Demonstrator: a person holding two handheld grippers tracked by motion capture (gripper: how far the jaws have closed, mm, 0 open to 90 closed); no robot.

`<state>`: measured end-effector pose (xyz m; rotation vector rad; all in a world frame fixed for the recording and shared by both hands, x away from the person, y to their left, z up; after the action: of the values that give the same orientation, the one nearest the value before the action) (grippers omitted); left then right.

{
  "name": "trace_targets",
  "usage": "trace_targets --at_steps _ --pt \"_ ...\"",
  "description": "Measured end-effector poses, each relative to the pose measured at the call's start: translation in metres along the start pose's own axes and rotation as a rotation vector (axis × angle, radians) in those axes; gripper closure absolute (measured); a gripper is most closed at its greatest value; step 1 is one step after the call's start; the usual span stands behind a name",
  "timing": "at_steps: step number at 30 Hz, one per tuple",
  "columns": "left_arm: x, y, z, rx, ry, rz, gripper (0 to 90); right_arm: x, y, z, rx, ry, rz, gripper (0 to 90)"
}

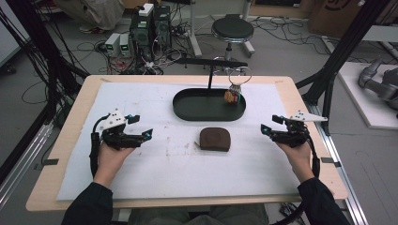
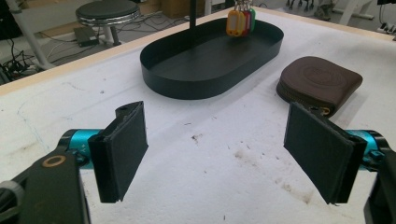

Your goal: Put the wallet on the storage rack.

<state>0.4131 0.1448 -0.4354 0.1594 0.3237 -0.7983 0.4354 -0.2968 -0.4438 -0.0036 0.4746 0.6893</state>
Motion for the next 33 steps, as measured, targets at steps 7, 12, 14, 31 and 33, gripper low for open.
trace_targets --at_steps 7,12,14,31,33 --pt "-0.001 -0.002 -0.002 0.003 0.004 0.003 21.3 0.002 0.002 0.000 -0.010 0.000 0.010 24.0" --pt "-0.001 -0.002 -0.002 0.006 0.005 0.004 21.3 0.003 0.005 0.000 -0.021 0.001 0.021 24.1" --pt "-0.001 -0.002 -0.002 0.006 0.007 0.003 21.3 0.005 0.007 -0.001 -0.027 0.004 0.031 24.6" --pt "0.002 -0.004 -0.002 0.006 0.009 -0.004 21.3 0.030 0.052 -0.018 -0.079 0.104 0.193 34.6" --pt "0.002 -0.005 -0.002 0.007 0.010 -0.005 21.3 0.035 0.062 -0.022 -0.096 0.122 0.215 36.9"
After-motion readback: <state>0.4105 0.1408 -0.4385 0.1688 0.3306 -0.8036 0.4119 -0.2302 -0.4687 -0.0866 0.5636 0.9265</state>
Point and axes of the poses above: each handheld gripper's, and its own axes: x roughly forward along the jaws, z roughly out of its top, y roughly to its left, the point moved 10 cm from there along x, roughly forward along the jaws, and after that the axes turned 2 degrees about x, right-handed, at the moved point
